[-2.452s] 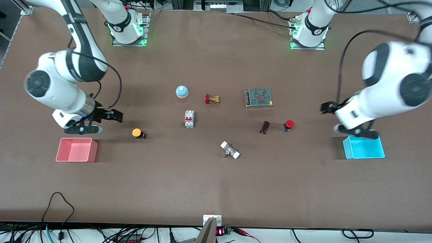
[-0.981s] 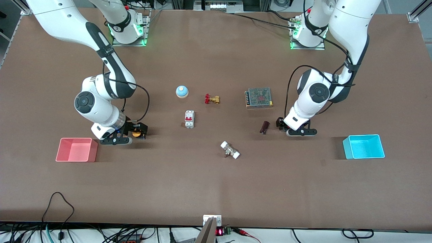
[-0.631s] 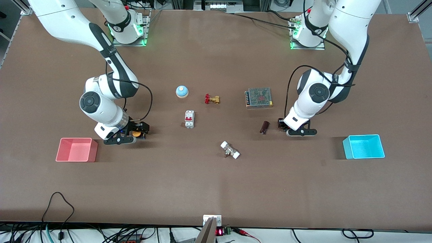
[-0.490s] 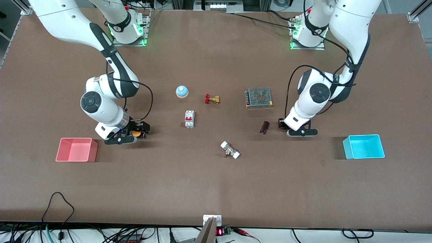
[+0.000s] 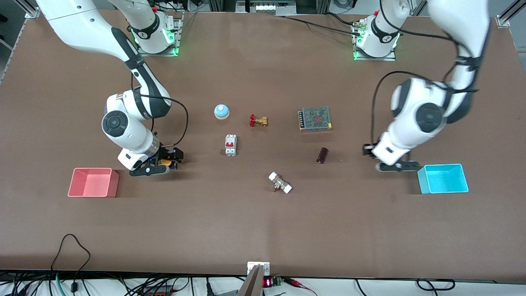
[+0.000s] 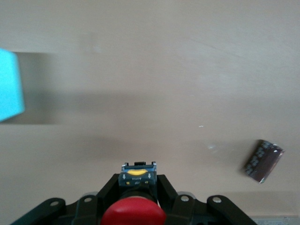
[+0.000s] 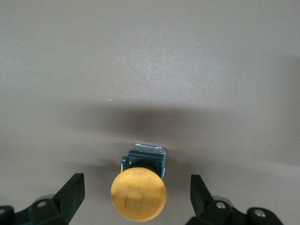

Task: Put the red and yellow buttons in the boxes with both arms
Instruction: 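Carry the red button to the cyan box while the right gripper lifts the yellow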

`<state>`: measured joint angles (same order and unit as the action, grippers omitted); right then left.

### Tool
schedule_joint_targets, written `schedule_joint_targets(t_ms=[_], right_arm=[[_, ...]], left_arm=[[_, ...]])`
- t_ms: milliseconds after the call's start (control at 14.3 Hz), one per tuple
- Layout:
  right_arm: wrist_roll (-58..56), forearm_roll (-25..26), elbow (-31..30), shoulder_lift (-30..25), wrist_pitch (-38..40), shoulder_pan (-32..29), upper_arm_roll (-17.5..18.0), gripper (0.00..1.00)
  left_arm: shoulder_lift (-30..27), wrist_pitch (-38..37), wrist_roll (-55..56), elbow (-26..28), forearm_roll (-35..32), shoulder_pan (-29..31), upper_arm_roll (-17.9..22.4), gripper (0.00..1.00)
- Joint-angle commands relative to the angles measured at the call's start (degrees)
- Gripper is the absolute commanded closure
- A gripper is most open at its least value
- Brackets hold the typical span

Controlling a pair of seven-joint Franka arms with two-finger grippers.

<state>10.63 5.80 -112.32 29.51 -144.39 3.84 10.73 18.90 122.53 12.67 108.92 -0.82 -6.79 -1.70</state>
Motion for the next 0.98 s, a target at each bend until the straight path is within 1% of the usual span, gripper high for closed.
schedule_joint_targets(t_ms=[0, 70, 210, 280, 490, 631, 771, 841, 911], right_arm=[[1.8, 1.2, 1.1, 1.3, -0.5, 0.1, 0.1, 0.0], [1.8, 1.4, 1.2, 1.3, -0.5, 0.1, 0.1, 0.01], [1.7, 1.8, 1.4, 1.3, -0.5, 0.1, 0.1, 0.11], [1.6, 1.8, 1.5, 1.3, -0.5, 0.1, 0.1, 0.18], [1.4, 1.8, 1.8, 1.3, -0.5, 0.1, 0.1, 0.31], [1.1, 2.0, 1.8, 1.3, -0.5, 0.1, 0.1, 0.48], [1.1, 3.8, 1.8, 1.3, -0.4, 0.0, 0.1, 0.68], [1.1, 4.1, 1.8, 1.3, -0.3, 0.1, 0.1, 0.75], [1.1, 4.2, 1.8, 1.4, -0.3, 0.1, 0.1, 0.78]], left_arm=[[1.2, -8.2, -4.7, -7.2, -1.7, 4.1, -0.2, 0.81], [1.4, -8.8, -6.2, -8.8, -4.4, 5.6, -0.2, 0.81], [3.0, -8.7, -9.2, -11.5, -8.4, 9.1, -0.2, 0.81], [4.6, -8.4, -11.2, -13.4, -9.3, 10.8, -0.2, 0.81], [10.1, -8.3, -20.5, -20.0, -9.2, 15.8, -0.3, 0.81], [14.1, -8.2, -22.4, -22.6, -8.9, 18.1, -0.3, 0.81], [17.4, -7.3, -22.4, -23.0, -8.0, 19.4, -0.4, 0.81], [18.1, -4.8, -22.5, -22.9, -6.0, 20.2, -0.4, 0.81], [18.7, -2.0, -23.5, -22.7, -4.9, 20.9, -0.4, 0.81]])
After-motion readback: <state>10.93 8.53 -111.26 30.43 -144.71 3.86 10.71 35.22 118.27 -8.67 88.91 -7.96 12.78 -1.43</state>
